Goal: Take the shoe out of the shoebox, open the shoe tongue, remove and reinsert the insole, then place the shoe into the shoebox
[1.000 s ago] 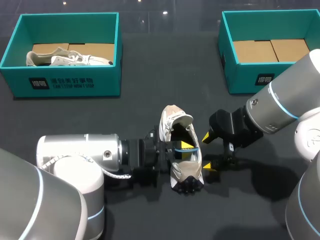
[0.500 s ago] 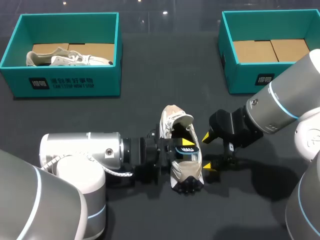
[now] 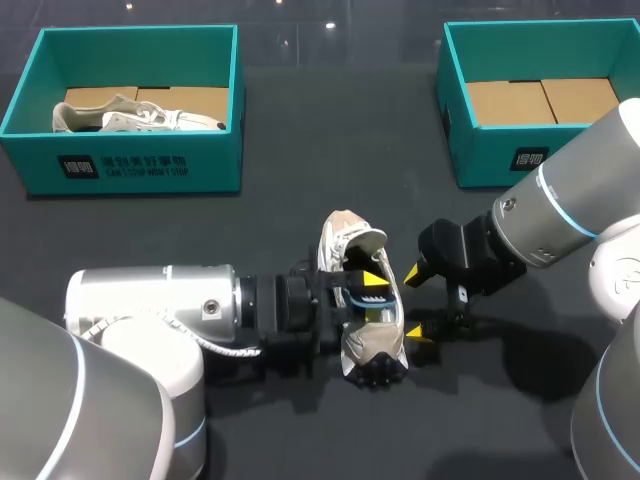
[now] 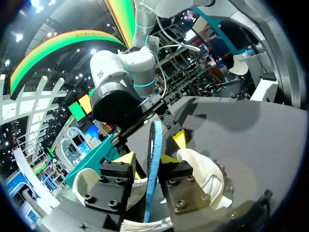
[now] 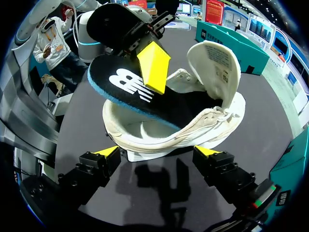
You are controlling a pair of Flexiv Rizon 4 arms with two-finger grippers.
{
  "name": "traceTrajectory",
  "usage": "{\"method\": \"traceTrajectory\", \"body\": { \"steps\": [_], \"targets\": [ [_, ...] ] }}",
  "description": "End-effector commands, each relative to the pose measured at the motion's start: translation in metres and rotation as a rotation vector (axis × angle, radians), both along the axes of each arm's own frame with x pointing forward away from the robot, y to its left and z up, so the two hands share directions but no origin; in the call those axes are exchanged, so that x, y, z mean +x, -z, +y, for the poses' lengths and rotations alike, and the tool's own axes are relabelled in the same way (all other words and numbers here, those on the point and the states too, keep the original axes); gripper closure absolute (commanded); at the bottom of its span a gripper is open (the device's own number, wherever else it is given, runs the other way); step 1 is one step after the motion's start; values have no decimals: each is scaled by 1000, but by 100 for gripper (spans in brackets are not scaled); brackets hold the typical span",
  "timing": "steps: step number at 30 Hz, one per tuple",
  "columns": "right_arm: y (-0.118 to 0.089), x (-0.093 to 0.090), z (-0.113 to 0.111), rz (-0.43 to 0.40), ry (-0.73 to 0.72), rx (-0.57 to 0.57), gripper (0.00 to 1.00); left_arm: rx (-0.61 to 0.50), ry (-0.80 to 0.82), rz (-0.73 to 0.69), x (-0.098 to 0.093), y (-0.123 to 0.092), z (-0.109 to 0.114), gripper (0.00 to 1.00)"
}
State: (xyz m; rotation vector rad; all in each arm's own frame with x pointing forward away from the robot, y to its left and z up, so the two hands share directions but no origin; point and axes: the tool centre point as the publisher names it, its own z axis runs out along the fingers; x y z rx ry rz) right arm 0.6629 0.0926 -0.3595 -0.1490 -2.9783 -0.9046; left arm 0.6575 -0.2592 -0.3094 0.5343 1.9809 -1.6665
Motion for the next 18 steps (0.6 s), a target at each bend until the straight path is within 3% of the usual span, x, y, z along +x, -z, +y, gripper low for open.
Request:
{"method": "traceTrajectory", "body": {
  "steps": [1, 18],
  "targets": [
    [1, -1, 0, -3, 2, -1, 0, 18, -5, -3, -1, 0, -3, 100],
    [1, -1, 0, -3, 2, -1, 0, 86, -1, -11, 29, 37, -6, 100]
  ]
}}
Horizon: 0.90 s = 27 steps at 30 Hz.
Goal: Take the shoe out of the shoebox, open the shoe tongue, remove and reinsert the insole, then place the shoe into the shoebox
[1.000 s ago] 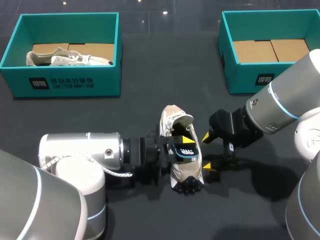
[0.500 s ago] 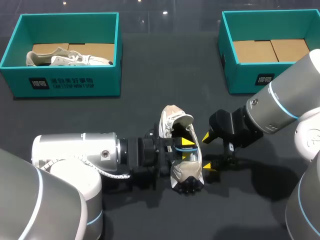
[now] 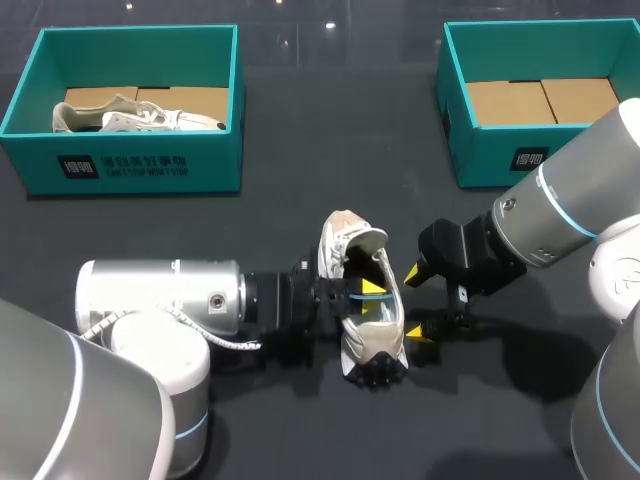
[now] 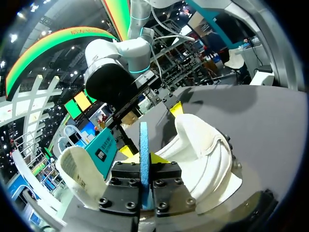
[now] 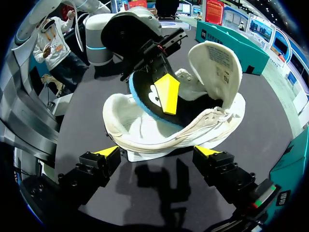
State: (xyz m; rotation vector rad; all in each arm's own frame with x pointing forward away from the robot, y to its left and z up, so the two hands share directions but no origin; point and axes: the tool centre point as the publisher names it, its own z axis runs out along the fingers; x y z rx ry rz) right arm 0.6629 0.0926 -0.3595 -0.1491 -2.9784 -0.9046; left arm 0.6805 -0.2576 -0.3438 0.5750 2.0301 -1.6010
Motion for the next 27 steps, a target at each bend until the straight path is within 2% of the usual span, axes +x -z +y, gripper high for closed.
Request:
{"method": "traceTrajectory", "body": {
  "steps": [1, 6, 7, 8, 9, 13, 20, 23, 24, 25, 27],
  "targets": [
    [1, -1, 1, -3, 1, -1, 0, 23, -9, 5, 6, 3, -7, 100],
    [1, -1, 1, -3, 1, -1, 0, 17, -13, 17, -1, -3, -3, 100],
    [1, -1, 1, -3, 1, -1, 0, 15, -21, 20, -2, -5, -2, 82],
    [1, -1, 1, -3, 1, -1, 0, 14, -29, 20, -3, -6, -2, 75],
    [1, -1, 1, -3, 1, -1, 0, 16, -33, 19, -5, -9, 0, 70],
    [1, -1, 1, -3, 1, -1, 0, 11, -46, 23, -12, -18, 3, 63],
    [1, -1, 1, -3, 1, -1, 0, 5, -41, 25, -24, -30, 4, 67],
    [1, -1, 1, -3, 1, -1, 0, 7, -35, 25, -26, -31, 4, 84],
    [1, -1, 1, -3, 1, -1, 0, 9, -34, 26, -26, -31, 3, 95],
    [1, -1, 1, -3, 1, -1, 0, 11, -29, 28, -26, -29, 2, 100],
    [1, -1, 1, -3, 1, -1, 0, 13, -27, 29, -24, -26, 1, 100]
  ]
}}
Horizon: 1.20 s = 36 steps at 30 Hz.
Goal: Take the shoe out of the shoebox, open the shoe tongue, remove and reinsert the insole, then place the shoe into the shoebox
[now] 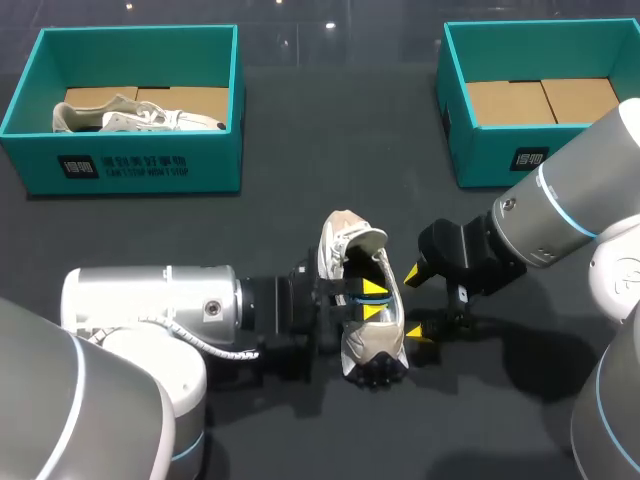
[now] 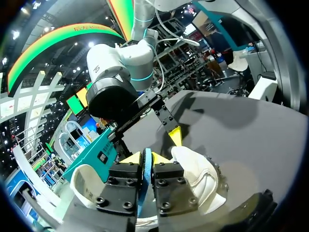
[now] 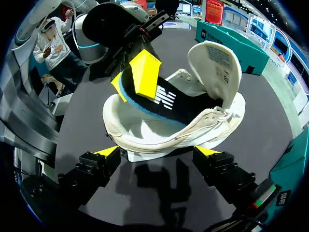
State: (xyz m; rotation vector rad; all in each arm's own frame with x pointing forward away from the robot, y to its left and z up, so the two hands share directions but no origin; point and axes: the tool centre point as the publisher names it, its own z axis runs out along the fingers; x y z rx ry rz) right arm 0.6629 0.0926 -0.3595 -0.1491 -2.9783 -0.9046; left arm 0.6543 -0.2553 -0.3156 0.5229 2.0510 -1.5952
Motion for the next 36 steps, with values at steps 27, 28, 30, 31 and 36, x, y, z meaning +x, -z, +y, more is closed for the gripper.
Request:
{"method": "traceTrajectory", "body": {
  "steps": [27, 28, 30, 31, 36],
  "targets": [
    [1, -1, 0, -3, 1, -1, 0, 37, 23, 43, 8, 8, 1, 67],
    [1, -1, 0, -3, 1, -1, 0, 44, 29, 44, 6, 7, 1, 68],
    [1, -1, 0, -3, 1, -1, 0, 49, 33, 46, 3, 4, 2, 68],
    [1, -1, 0, -3, 1, -1, 0, 52, 35, 48, 2, 3, 2, 68],
    [1, -1, 0, -3, 1, -1, 0, 84, 39, 75, -2, 1, 5, 65]
  ]
}}
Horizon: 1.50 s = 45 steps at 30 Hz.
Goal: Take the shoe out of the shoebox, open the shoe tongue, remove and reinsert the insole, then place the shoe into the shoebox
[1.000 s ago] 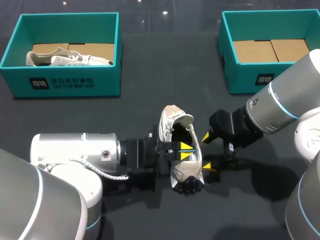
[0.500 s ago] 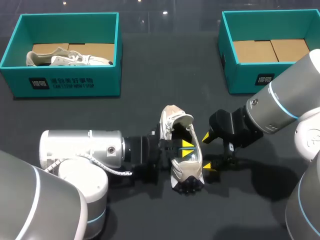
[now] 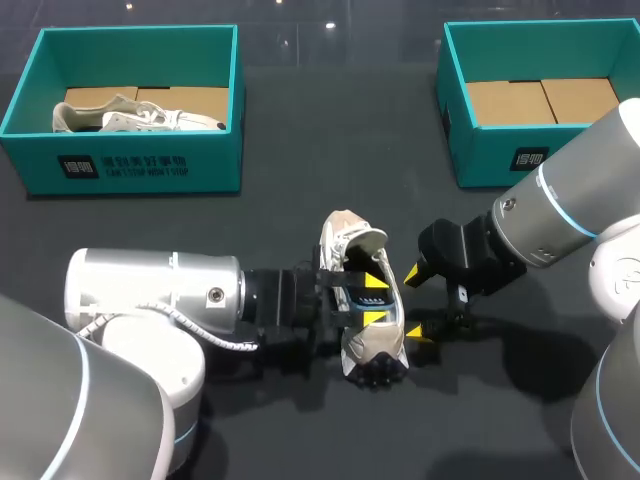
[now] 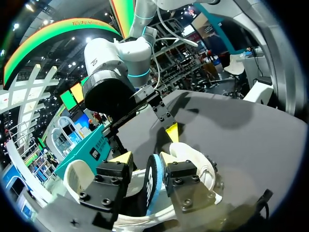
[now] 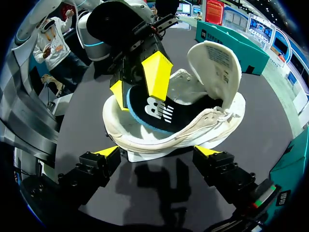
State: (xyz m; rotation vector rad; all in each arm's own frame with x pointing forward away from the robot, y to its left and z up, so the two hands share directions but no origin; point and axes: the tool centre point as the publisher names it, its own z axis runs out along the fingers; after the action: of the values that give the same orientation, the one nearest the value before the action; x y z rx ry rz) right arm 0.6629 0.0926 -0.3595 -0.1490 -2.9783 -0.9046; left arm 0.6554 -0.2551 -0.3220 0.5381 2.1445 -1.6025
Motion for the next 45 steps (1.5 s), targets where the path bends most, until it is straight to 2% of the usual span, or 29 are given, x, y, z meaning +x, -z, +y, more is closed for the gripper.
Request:
{"method": "traceTrajectory", "body": {
  "steps": [1, 3, 5, 15, 20, 24, 28, 38, 45],
  "targets": [
    [1, -1, 0, -3, 2, -1, 0, 40, 0, 16, -3, -5, 5, 68],
    [1, -1, 0, -3, 2, -1, 0, 50, -5, 21, -2, -2, 4, 77],
    [1, -1, 0, -3, 2, -1, 0, 62, -5, 26, -1, 2, 1, 100],
    [1, -1, 0, -3, 2, -1, 0, 107, -4, 71, 13, 24, -5, 100],
    [1, -1, 0, -3, 2, -1, 0, 97, 25, 78, 5, 15, -1, 100],
    [1, -1, 0, -3, 2, -1, 0, 109, 42, 69, 2, 6, 8, 83],
    [1, -1, 0, -3, 2, -1, 0, 124, 51, 71, -1, -1, 13, 73],
    [1, -1, 0, -3, 2, -1, 0, 178, 92, 91, -8, -13, 23, 65],
    [-18, -4, -34, -5, 30, -10, 0, 236, 144, 96, -10, -19, 33, 65]
  ]
}}
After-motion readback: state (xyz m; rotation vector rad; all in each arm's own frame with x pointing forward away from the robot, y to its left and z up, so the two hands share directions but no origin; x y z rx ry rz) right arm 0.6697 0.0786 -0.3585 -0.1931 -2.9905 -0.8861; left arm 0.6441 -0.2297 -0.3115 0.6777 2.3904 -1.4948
